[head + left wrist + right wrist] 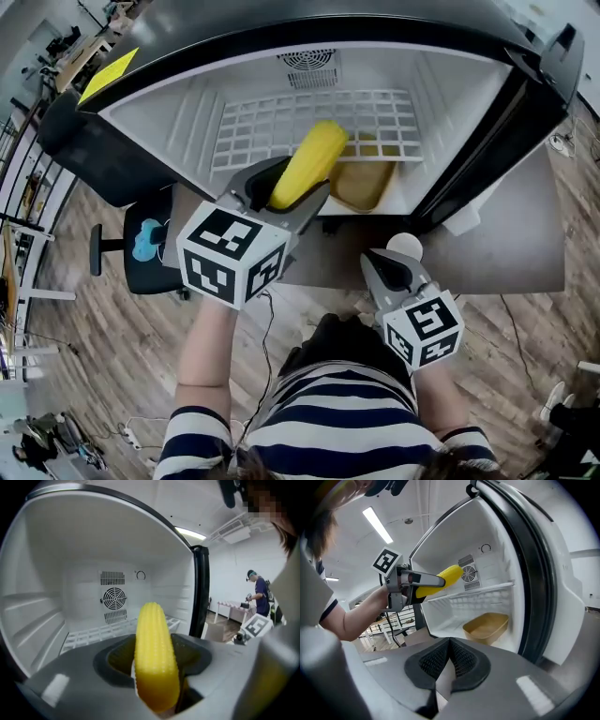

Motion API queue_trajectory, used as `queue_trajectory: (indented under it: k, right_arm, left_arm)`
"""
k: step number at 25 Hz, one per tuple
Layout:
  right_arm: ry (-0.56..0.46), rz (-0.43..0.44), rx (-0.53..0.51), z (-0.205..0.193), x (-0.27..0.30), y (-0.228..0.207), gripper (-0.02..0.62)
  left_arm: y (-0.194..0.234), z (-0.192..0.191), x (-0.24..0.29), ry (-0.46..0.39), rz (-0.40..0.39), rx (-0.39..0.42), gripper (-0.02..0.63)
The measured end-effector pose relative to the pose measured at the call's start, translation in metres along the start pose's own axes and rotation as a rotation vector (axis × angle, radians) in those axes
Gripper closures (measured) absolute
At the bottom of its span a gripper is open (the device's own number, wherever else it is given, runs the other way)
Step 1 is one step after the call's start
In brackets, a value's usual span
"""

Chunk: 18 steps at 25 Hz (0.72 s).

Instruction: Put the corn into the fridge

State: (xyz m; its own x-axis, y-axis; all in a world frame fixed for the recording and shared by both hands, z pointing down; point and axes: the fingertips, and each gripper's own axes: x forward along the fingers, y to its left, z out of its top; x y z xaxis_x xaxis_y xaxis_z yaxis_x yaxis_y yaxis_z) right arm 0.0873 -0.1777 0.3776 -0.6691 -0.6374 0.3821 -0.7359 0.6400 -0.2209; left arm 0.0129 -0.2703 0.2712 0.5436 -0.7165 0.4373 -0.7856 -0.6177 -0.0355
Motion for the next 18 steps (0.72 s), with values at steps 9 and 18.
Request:
queue_trajectory:
  k: [9, 18]
  right_arm:
    - [-0.012, -0.033, 0.037, -0.009, -0.024, -0.030, 0.600]
    - [-0.024, -0.057, 0.063, -0.015, -0.035, -0.047, 0.600]
  left_arm:
    - [-0.001, 0.032, 0.051, 0.040, 0.035, 0.101, 0.606]
    - [-0.008, 0.046, 0.097, 0.124, 0.016, 0.180, 0.606]
